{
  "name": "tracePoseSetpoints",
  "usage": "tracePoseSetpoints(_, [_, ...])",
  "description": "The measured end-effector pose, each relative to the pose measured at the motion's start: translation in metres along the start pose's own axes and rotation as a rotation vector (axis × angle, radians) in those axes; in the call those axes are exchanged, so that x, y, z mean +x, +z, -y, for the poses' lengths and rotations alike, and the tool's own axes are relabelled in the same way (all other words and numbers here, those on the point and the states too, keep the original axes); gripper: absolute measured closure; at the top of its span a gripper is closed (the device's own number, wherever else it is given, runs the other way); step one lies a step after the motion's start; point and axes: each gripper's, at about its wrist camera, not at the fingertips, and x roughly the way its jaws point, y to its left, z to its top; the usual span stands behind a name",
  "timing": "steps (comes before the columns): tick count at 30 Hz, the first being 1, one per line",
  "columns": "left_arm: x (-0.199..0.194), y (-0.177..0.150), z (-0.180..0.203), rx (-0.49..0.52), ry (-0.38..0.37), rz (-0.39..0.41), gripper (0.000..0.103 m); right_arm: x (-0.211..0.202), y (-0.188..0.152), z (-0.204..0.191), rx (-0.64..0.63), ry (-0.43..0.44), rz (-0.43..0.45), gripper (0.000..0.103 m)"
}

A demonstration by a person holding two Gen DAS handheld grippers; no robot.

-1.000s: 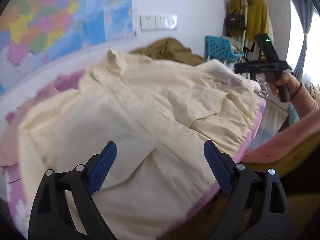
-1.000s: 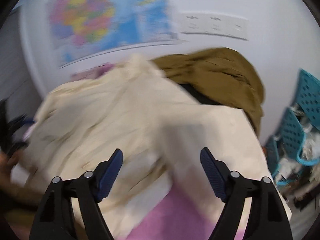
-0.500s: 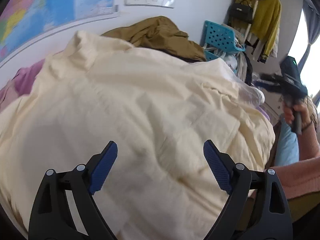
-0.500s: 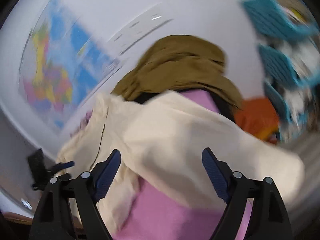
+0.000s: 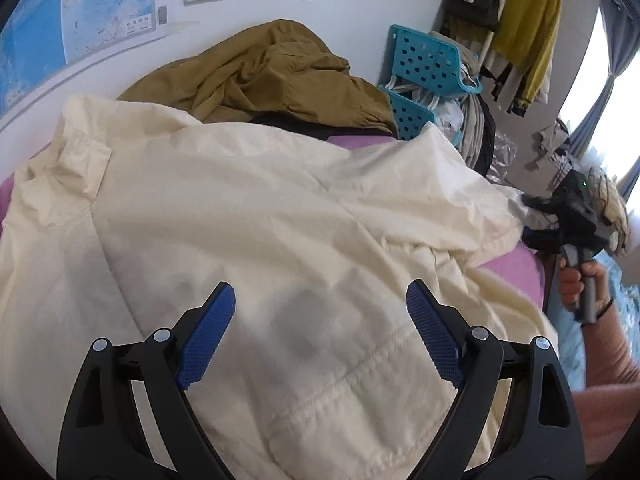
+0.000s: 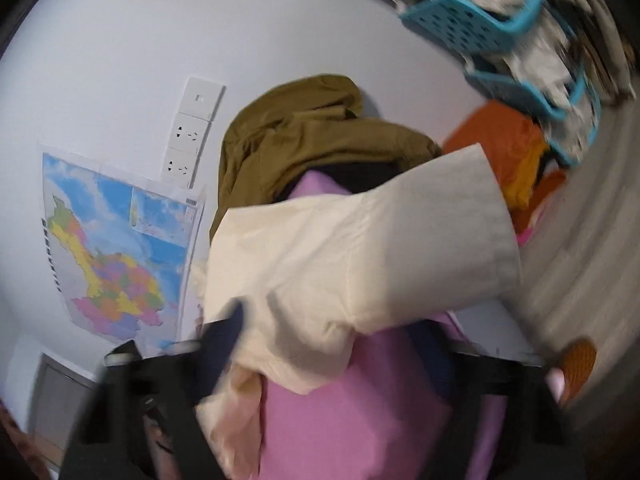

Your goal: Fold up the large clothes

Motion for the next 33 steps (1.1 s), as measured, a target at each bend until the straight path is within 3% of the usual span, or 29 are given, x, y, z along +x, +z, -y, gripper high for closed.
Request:
tracePoseSetpoints(1, [0.001, 0.003, -0.002, -0.012, -0.001, 0.004, 0.017, 0.000, 0.006, -0.011, -0.041, -0.001, 0.017, 0.087])
tracePoseSetpoints(3, [0.001, 0.011, -0.009, -0.039, -0.029, 0.009, 0.021, -0.014, 0.017, -0.037, -0.127, 0.009, 0.077, 0.095])
tracePoseSetpoints(8, [0.013, 0.034, -0.018, -0.063, -0.056, 0.019, 0.039, -0.049, 0.029, -0.165, -0.507, 0.024, 0.213, 0.095])
tracePoseSetpoints(10, [0.028, 0.043, -0.019, -0.070, -0.083, 0.004, 0.048, -0.049, 0.022, -0.221, -0.671, 0.030, 0.216, 0.095])
tracePoseSetpoints(14, [0.066, 0.050, -0.021, -0.098, -0.110, -0.056, 0.067, -0.027, -0.001, -0.298, -0.873, 0.083, 0.152, 0.095])
tracePoseSetpoints(19, [0.092, 0.050, -0.026, -0.123, -0.111, -0.098, 0.068, 0.028, -0.038, -0.350, -1.018, 0.166, -0.001, 0.095])
tracePoseSetpoints(22, [0.080, 0.047, -0.035, -0.139, -0.108, -0.100, 0.070, 0.061, -0.059, -0.370, -1.058, 0.215, -0.080, 0.095])
tracePoseSetpoints(23, [0.067, 0.046, -0.043, -0.154, -0.109, -0.073, 0.062, 0.069, -0.066, -0.375, -1.069, 0.225, -0.102, 0.095])
tracePoseSetpoints(24, [0.050, 0.043, -0.055, -0.179, -0.096, -0.038, 0.048, 0.083, -0.077, -0.381, -1.096, 0.227, -0.131, 0.095])
tracePoseSetpoints(26, [0.010, 0.031, -0.083, -0.223, -0.023, 0.041, 0.038, 0.099, -0.093, -0.391, -1.133, 0.227, -0.177, 0.095])
tracePoseSetpoints(28, [-0.021, 0.018, -0.105, -0.253, 0.029, 0.076, 0.038, 0.125, -0.113, -0.397, -1.165, 0.230, -0.246, 0.095])
tracePoseSetpoints(33, [-0.102, -0.044, -0.175, -0.390, 0.101, 0.169, 0.034, 0.200, -0.171, -0.392, -1.260, 0.144, -0.404, 0.095])
